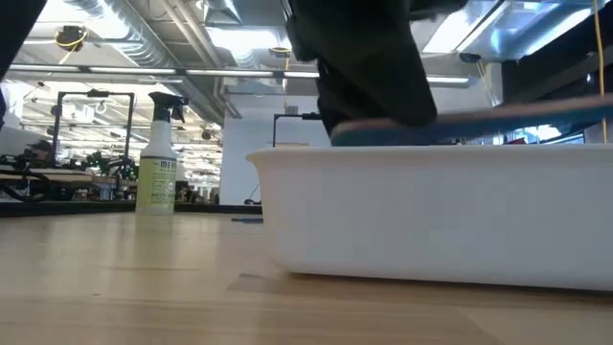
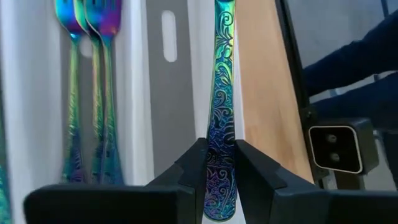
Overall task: Sort silverware
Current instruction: Put the purple knife into the white silverware tray
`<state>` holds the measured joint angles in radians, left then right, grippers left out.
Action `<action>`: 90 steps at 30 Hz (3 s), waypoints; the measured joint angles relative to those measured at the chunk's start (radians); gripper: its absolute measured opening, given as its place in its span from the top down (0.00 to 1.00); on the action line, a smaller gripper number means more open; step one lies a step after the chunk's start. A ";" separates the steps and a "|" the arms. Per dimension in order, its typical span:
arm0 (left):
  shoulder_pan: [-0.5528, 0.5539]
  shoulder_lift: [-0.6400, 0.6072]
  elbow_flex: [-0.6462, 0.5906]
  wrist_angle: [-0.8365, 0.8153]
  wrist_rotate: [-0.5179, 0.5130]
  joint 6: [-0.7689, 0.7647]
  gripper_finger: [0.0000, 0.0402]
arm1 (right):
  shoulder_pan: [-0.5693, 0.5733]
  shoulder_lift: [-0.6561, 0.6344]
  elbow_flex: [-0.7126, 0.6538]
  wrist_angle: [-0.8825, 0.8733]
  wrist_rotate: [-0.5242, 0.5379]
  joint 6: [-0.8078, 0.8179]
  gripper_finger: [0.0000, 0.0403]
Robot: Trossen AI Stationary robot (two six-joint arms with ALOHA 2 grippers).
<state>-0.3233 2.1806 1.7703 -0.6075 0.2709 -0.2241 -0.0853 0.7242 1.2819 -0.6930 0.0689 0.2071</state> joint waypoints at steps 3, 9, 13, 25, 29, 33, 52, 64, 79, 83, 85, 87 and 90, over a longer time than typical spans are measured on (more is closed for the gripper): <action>0.011 0.021 0.000 0.028 0.038 0.006 0.87 | 0.000 0.000 0.000 0.000 0.000 0.004 1.00; 0.033 0.026 -0.001 0.027 0.044 0.052 0.87 | 0.000 0.000 0.000 0.002 -0.001 0.020 1.00; 0.047 0.026 -0.002 0.007 0.044 0.038 0.86 | 0.000 0.000 0.000 0.003 -0.018 0.032 1.00; 0.061 0.024 -0.063 0.024 0.152 -0.115 0.69 | 0.000 0.000 -0.001 0.010 -0.036 0.036 1.00; 0.084 0.020 -0.055 0.018 0.215 -0.134 0.64 | 0.000 0.000 -0.001 0.011 -0.036 0.036 1.00; 0.124 -0.022 -0.003 0.025 0.245 -0.190 0.64 | 0.000 0.000 -0.001 0.019 -0.036 0.055 1.00; 0.443 -0.216 0.019 -0.268 -0.301 0.146 0.63 | 0.000 0.120 -0.001 0.029 -0.061 0.071 1.00; 0.672 -0.215 0.004 -0.331 -0.287 0.518 0.69 | -0.179 0.407 -0.001 0.009 -0.046 -0.086 1.00; 0.824 -0.256 -0.238 -0.192 -0.124 0.517 0.79 | -0.443 0.885 -0.001 0.153 -0.459 -0.598 1.00; 0.806 -0.256 -0.341 -0.121 -0.143 0.466 0.80 | -0.461 0.997 -0.001 0.135 -0.529 -0.632 1.00; 0.794 -0.254 -0.385 -0.094 -0.185 0.453 0.80 | -0.460 1.036 -0.001 0.132 -0.559 -0.632 1.00; 0.781 -0.254 -0.423 -0.072 -0.227 0.449 0.80 | -0.459 1.061 -0.001 0.126 -0.563 -0.630 1.00; 0.767 -0.254 -0.466 -0.028 -0.263 0.437 0.80 | -0.457 1.091 -0.001 0.119 -0.573 -0.586 1.00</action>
<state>0.4432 1.9266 1.3043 -0.6360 0.0075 0.2124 -0.5423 1.8150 1.2812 -0.5739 -0.5042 -0.3787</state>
